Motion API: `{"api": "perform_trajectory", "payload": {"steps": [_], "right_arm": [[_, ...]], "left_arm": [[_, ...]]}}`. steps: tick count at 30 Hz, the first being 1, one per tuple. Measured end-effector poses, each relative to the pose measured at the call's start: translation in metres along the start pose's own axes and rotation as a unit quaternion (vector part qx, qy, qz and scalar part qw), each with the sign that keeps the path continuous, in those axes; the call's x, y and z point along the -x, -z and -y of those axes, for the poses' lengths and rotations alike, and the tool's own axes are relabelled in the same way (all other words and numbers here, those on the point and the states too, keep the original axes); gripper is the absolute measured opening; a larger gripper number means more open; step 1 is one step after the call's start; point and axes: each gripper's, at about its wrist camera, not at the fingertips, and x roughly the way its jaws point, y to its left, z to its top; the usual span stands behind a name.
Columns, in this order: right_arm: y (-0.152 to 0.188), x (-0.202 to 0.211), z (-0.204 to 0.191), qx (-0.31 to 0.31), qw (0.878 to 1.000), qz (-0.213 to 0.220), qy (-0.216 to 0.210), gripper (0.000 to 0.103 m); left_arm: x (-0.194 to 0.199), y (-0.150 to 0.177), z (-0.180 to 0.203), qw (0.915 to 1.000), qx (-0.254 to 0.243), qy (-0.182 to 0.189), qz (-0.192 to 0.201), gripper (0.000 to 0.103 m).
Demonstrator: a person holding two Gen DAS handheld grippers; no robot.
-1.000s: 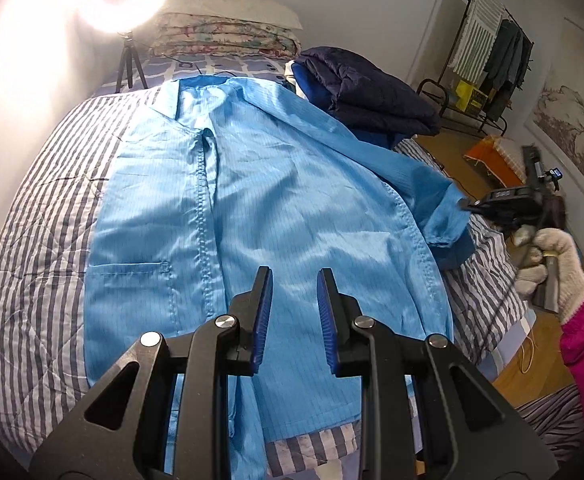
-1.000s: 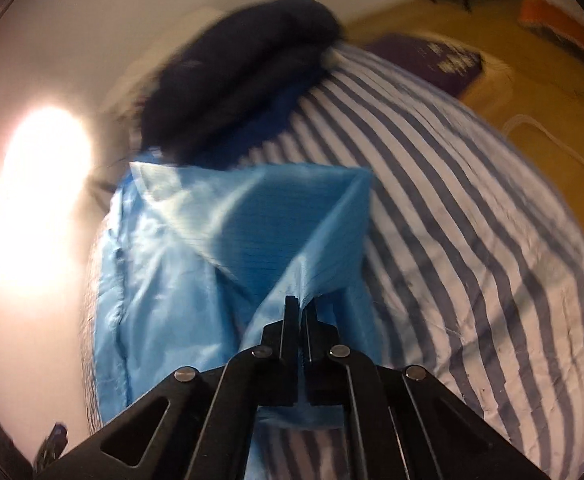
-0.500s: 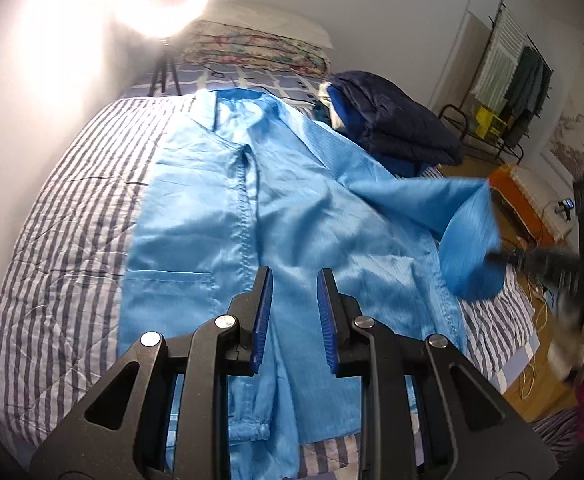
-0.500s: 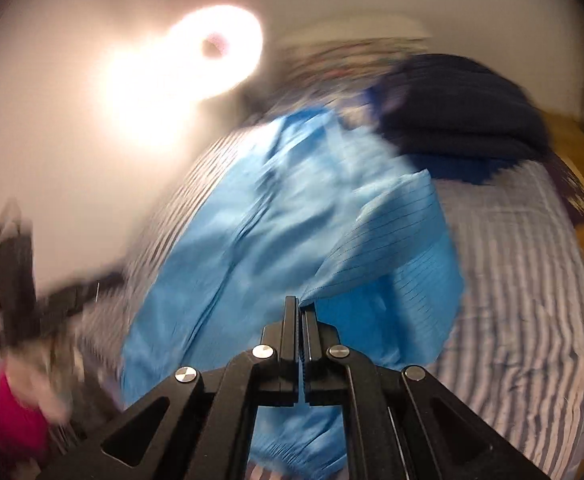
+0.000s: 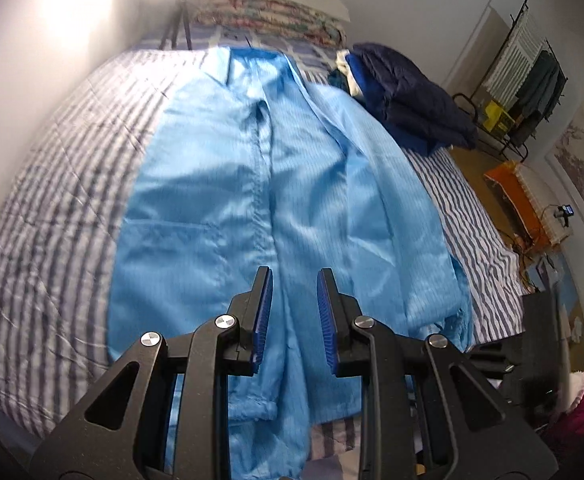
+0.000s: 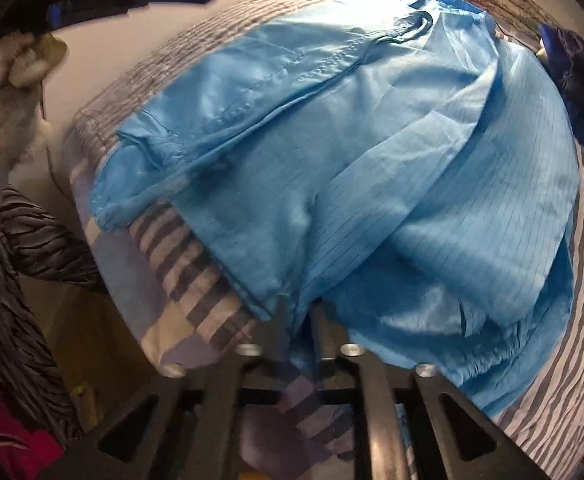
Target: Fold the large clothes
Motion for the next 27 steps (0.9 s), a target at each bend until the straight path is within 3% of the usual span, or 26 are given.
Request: {"api": "perform_trajectory", "payload": {"steps": [1, 3, 5, 6, 10, 14, 22, 24, 26, 27], "right_arm": [[0.004, 0.01, 0.001, 0.0, 1.0, 0.012, -0.01, 0.036], [0.01, 0.027, 0.003, -0.001, 0.999, 0.034, -0.028, 0.037], [0.019, 0.049, 0.012, -0.024, 0.996, 0.07, -0.049, 0.053], [0.022, 0.059, 0.02, -0.042, 0.994, 0.087, -0.057, 0.056], [0.036, 0.077, 0.062, -0.124, 0.984, 0.126, -0.011, 0.054], [0.033, 0.07, 0.12, -0.185, 0.973, 0.123, 0.062, 0.05], [-0.008, 0.031, 0.168, -0.189, 0.971, 0.103, 0.102, 0.05], [-0.021, 0.02, 0.18, -0.194, 0.97, 0.101, 0.102, 0.039], [-0.026, 0.014, 0.194, -0.218, 0.967, 0.103, 0.085, 0.017], [-0.025, 0.014, 0.204, -0.237, 0.963, 0.106, 0.074, 0.011]], "left_arm": [[-0.004, 0.002, 0.001, 0.9999, 0.004, 0.013, -0.008, 0.028], [-0.012, 0.005, 0.004, 0.9992, 0.012, 0.031, -0.023, 0.038], [-0.019, 0.008, 0.009, 0.9984, 0.015, 0.044, -0.033, 0.038], [-0.025, 0.009, 0.013, 0.9978, 0.017, 0.049, -0.041, 0.038], [-0.042, 0.016, 0.028, 0.995, 0.031, 0.073, -0.06, 0.047], [-0.06, 0.024, 0.05, 0.9939, 0.015, 0.075, -0.079, 0.052], [-0.1, 0.042, 0.082, 0.994, -0.037, 0.029, -0.099, 0.053], [-0.109, 0.044, 0.081, 0.9936, -0.038, 0.022, -0.104, 0.052], [-0.114, 0.044, 0.077, 0.9934, -0.033, 0.023, -0.108, 0.032], [-0.116, 0.044, 0.075, 0.9931, -0.028, 0.022, -0.112, 0.017]]}}
